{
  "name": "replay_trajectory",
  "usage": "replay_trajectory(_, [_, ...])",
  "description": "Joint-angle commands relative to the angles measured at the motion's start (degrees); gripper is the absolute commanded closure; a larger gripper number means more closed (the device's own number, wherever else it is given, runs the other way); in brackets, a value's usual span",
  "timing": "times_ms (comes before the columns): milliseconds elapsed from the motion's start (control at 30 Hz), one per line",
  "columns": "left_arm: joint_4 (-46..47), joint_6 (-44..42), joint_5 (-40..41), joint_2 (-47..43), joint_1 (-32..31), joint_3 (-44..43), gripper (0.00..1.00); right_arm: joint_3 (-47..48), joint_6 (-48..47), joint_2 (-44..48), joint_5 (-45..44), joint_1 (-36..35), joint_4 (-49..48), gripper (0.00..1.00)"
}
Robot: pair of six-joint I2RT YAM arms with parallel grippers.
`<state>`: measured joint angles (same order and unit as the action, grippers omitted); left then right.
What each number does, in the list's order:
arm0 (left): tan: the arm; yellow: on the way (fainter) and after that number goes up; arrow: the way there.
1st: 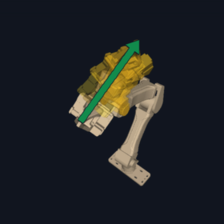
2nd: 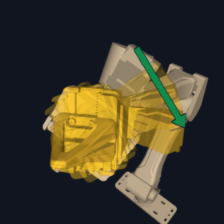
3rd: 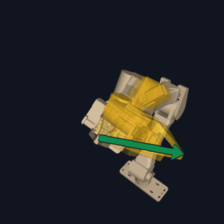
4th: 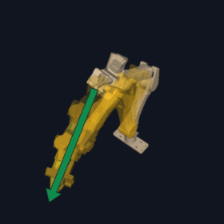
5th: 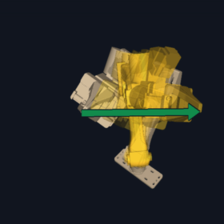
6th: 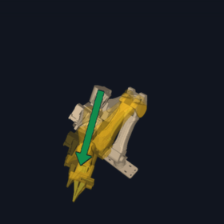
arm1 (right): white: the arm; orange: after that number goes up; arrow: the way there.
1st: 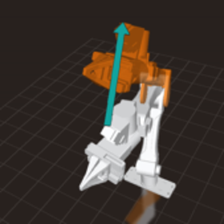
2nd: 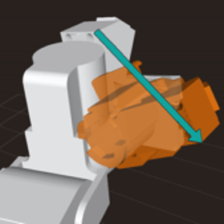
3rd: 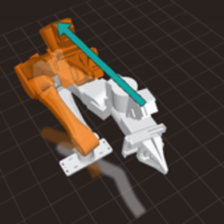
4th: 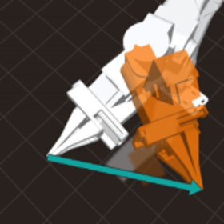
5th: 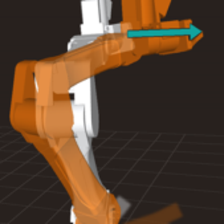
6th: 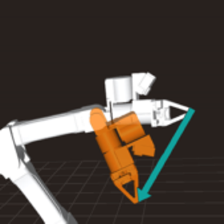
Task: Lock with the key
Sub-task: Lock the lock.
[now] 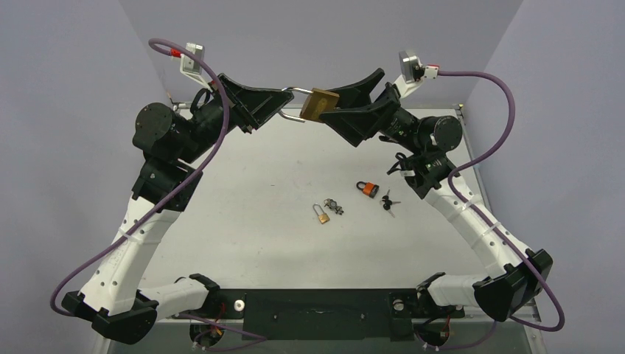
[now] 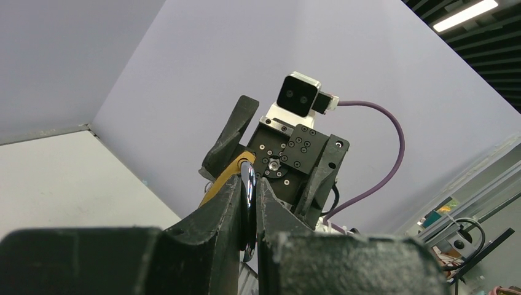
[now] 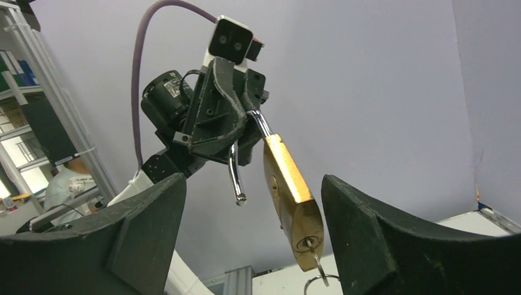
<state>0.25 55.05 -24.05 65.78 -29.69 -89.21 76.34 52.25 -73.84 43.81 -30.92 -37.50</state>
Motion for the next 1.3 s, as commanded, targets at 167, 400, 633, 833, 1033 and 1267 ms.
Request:
replay_trajectory(167, [10.2,1.8,2.2,-2.4,0.1,-2.9,1.0,1.0,2.3,-1.3,1.2,-1.8,-7.2,0.33])
replay_trajectory(400, [9.5,1.6,2.1,-2.1,0.1,-3.5,1.0,1.3,2.3,-1.8,1.4,-1.8,-6.9,0.48])
replay_trajectory(633, [9.5,1.6,2.0,-1.9,0.1,-3.4,1.0,1.5,1.3,-1.8,1.8,-1.8,-5.0,0.54])
replay_trajectory(833, [9.7,1.8,1.9,-1.6,0.1,-3.5,1.0,2.0,0.5,-2.0,2.3,-2.0,-3.8,0.57])
replay_trajectory(1033, [9.7,1.7,1.7,-1.4,0.1,-3.6,1.0,2.0,-0.8,-2.2,2.2,-2.2,-2.0,0.57])
replay_trajectory(1267, [9.7,1.6,1.5,-1.3,0.1,-3.7,1.0,1.9,-0.9,-2.4,2.1,-2.1,-1.4,0.61])
